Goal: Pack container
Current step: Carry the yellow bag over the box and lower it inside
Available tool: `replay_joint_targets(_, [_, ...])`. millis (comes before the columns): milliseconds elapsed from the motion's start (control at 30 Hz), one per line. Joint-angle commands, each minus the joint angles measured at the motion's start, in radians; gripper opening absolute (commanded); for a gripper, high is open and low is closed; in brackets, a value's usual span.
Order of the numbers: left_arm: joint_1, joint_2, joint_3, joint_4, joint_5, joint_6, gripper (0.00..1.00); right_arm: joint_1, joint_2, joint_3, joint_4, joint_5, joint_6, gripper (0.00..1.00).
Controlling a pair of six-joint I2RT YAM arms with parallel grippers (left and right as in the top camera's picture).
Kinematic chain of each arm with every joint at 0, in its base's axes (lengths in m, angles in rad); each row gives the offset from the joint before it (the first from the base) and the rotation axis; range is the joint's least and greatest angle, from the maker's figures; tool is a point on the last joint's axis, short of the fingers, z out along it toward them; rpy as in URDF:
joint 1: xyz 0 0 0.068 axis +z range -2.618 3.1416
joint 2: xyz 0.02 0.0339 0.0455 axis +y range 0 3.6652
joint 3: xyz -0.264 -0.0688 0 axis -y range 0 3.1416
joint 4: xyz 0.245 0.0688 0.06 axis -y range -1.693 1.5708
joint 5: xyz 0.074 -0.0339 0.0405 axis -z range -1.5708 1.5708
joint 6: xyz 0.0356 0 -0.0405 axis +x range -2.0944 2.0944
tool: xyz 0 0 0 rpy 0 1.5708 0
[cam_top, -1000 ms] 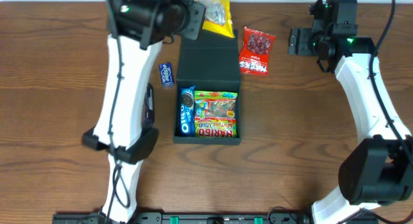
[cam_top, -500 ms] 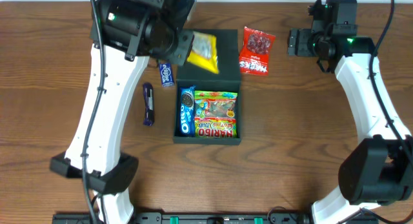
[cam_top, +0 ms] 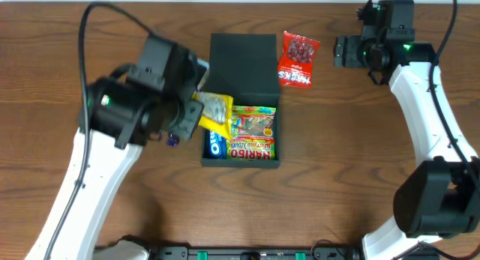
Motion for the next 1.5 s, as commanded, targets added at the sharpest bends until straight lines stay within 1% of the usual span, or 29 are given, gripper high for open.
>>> replay_joint_targets(0, [0.004,-0.097,-0.081,0.05,0.018,0.011,0.06,-0.009,-0.01,0.004,-0.013,-0.036,0.011,0.89])
replay_joint_targets(167, [0.004,-0.13,-0.182,0.163,0.092,0.01,0.06,-0.008,-0.01,0.004,-0.023,-0.089,0.014,0.88])
replay_joint_targets(367, [0.004,-0.099,-0.304,0.385,0.266,0.011,0.06,-0.006,-0.01,0.004,-0.034,-0.09,0.023,0.88])
replay_joint_targets(500, [0.004,-0.05,-0.359,0.511,0.328,0.011,0.06,-0.006,-0.01,0.004,-0.048,-0.09,0.022,0.88])
replay_joint_targets(733, [0.004,0.097,-0.374,0.64,0.473,0.045,0.06,-0.006,-0.01,0.004,-0.051,-0.09,0.022,0.88])
replay_joint_targets(900, [0.004,0.2,-0.374,0.7,0.495,0.031,0.06,-0.006,-0.01,0.004,-0.051,-0.089,0.022,0.89])
replay_joint_targets(933, [0.004,0.227,-0.374,0.703,0.495,-0.002,0.06,-0.006,-0.01,0.004,-0.051,-0.089,0.022,0.89])
replay_joint_targets(1167, [0.004,0.34,-0.374,0.752,0.494,-0.103,0.06,-0.006,-0.01,0.004,-0.051,-0.089,0.022,0.89])
replay_joint_targets(1233, [0.004,0.376,-0.374,0.768,0.474,-0.156,0.06,-0.006,-0.01,0.004,-0.054,-0.089,0.022,0.89])
replay_joint_targets(1367, [0.004,0.415,-0.374,0.76,0.463,-0.166,0.06,-0.006,-0.01,0.004,-0.056,-0.09,0.022,0.89])
replay_joint_targets(1467, [0.004,0.426,-0.374,0.735,0.42,-0.177,0.06,-0.006,-0.01,0.004,-0.058,-0.09,0.022,0.89])
